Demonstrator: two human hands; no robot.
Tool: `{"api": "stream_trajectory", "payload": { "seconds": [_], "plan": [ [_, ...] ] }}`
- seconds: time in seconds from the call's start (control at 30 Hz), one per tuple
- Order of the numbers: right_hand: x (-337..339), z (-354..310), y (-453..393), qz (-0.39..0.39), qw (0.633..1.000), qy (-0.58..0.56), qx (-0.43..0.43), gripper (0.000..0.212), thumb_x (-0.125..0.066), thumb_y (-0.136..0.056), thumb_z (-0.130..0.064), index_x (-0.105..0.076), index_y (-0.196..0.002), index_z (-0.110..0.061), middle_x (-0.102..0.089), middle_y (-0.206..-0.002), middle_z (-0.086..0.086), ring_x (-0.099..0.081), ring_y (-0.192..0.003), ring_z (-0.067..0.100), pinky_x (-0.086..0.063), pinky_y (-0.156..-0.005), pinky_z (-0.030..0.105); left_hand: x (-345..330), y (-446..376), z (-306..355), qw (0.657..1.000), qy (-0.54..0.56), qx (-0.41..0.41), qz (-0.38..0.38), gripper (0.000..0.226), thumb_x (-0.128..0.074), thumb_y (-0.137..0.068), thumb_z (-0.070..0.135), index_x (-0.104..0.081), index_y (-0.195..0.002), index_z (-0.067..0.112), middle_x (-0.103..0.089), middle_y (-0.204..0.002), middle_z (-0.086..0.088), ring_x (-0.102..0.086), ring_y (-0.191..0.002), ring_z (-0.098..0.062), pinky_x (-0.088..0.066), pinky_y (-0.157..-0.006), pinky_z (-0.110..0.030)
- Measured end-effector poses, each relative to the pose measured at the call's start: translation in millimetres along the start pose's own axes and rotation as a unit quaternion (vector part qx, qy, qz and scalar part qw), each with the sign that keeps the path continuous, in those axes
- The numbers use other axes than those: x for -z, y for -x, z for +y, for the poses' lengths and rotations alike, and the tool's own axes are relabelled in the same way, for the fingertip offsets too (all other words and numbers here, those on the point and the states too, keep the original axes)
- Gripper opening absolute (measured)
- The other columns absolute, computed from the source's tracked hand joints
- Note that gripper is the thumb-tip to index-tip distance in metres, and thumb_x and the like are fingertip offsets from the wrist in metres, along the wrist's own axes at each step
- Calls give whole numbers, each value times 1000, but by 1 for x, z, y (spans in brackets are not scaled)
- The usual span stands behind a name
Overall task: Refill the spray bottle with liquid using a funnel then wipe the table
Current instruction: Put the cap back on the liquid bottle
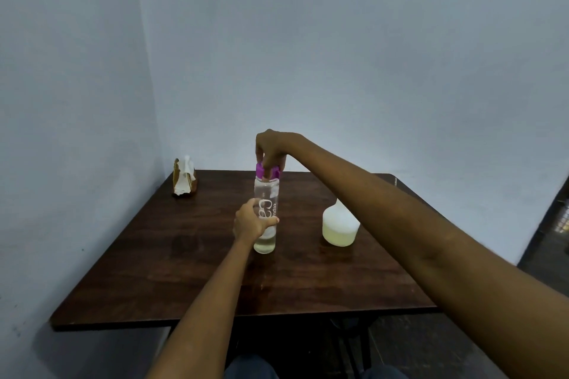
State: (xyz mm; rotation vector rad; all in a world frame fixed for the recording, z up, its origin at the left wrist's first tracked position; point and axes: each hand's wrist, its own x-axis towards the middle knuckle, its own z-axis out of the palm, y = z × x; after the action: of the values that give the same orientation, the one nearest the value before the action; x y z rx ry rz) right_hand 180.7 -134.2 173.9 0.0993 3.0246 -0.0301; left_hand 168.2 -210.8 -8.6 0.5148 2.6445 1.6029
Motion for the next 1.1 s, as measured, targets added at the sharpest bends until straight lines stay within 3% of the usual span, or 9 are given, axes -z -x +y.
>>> {"api": "stream_trajectory", "payload": {
  "seconds": [0.1,0.23,0.4,0.57,0.73,0.83,0.93,1.03,1.1],
  "plan": [
    [-6,5,-3,12,999,13,-45,33,-74,-76,-35,-58,-70,-7,-66,-51,3,-62,-52,18,-51,-62,25,0,1,0,1000,-1,-3,2,56,-84,-66,20,-61,-115,11,-69,-112,-9,-65,-103,-26,-52,-88,-36],
    [-31,12,-8,141,984,62,-92,51,-44,-91,-53,-64,-95,-6,-57,-81,5,-59,-84,23,-38,-70,29,-1,1,3,1000,-8,-2,5,56,-84,-65,21,-61,-115,11,-69,-111,-8,-64,-103,-26,-51,-87,-35],
    [-34,18,-7,139,986,-20,-84,66,-29,-93,-62,-46,-56,-11,-49,-57,2,-52,-63,20,-41,-75,30,1,-1,0,1000,-2,12,-5,57,-84,-66,20,-60,-117,11,-68,-114,-9,-65,-104,-26,-53,-91,-38],
    [-21,27,3,33,966,-254,39,65,-22,-98,-53,-59,-121,-5,-64,-121,15,-61,-106,29,-51,-86,36,0,-4,1,1000,-12,21,-3,59,-84,-66,24,-59,-118,14,-67,-117,-8,-64,-107,-25,-50,-87,-34],
    [-20,47,9,191,975,-90,-63,72,-22,-92,-66,-51,-56,-11,-59,-45,1,-60,-51,13,-45,-67,27,0,-3,1,1000,-13,25,-8,61,-83,-68,23,-57,-122,13,-65,-120,-9,-63,-109,-26,-52,-90,-37],
    [-20,47,11,215,965,-145,25,59,-27,-97,-56,-63,-106,-10,-73,-91,10,-66,-92,21,-44,-88,35,0,-5,1,1000,-9,26,-9,59,-83,-68,22,-58,-120,13,-66,-119,-9,-63,-108,-26,-52,-91,-37],
    [-22,39,15,100,975,-176,87,57,-24,-99,-50,-42,-137,-11,-52,-138,11,-50,-126,26,-36,-105,39,0,-4,1,1000,-11,21,-5,57,-83,-67,22,-59,-119,12,-67,-117,-9,-64,-107,-25,-52,-90,-36],
    [-25,41,13,163,979,-118,28,67,-27,-96,-57,-53,-124,-3,-67,-114,19,-67,-87,25,-46,-79,31,0,-1,2,1000,-17,19,0,58,-83,-68,23,-59,-119,13,-67,-117,-8,-64,-107,-25,-52,-89,-35],
    [-22,41,12,247,962,-114,6,73,-28,-95,-59,-62,-103,5,-71,-93,20,-56,-51,15,-39,-60,25,0,0,2,1000,-15,22,2,58,-82,-68,23,-59,-120,13,-67,-118,-8,-63,-107,-25,-51,-88,-34]
  ]
}}
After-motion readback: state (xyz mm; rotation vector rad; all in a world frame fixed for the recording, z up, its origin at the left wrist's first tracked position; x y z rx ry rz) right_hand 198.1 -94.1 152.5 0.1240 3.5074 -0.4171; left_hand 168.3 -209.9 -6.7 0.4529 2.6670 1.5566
